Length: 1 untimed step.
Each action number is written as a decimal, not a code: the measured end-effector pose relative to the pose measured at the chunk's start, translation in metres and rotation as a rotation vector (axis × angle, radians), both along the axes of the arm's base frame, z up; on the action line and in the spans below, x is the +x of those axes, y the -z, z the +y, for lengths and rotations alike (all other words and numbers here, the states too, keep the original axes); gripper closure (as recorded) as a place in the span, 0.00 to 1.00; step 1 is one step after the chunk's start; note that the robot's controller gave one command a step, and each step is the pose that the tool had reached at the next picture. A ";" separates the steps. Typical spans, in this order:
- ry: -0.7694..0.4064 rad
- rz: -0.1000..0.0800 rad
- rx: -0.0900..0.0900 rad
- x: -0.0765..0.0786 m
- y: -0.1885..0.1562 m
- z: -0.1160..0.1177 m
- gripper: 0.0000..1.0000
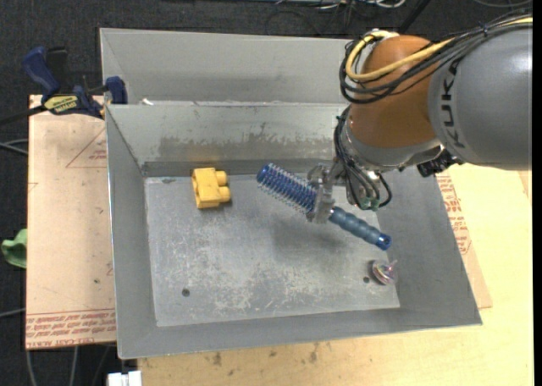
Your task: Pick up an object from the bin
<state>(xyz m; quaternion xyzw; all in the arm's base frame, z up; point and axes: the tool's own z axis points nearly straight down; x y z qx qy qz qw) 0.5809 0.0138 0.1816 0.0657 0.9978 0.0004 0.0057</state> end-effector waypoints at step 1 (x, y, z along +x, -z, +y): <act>-0.038 0.002 0.000 -0.010 -0.072 0.004 1.00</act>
Offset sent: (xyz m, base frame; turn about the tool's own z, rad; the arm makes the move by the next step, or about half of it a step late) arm -0.0116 0.0040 0.0678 -0.0385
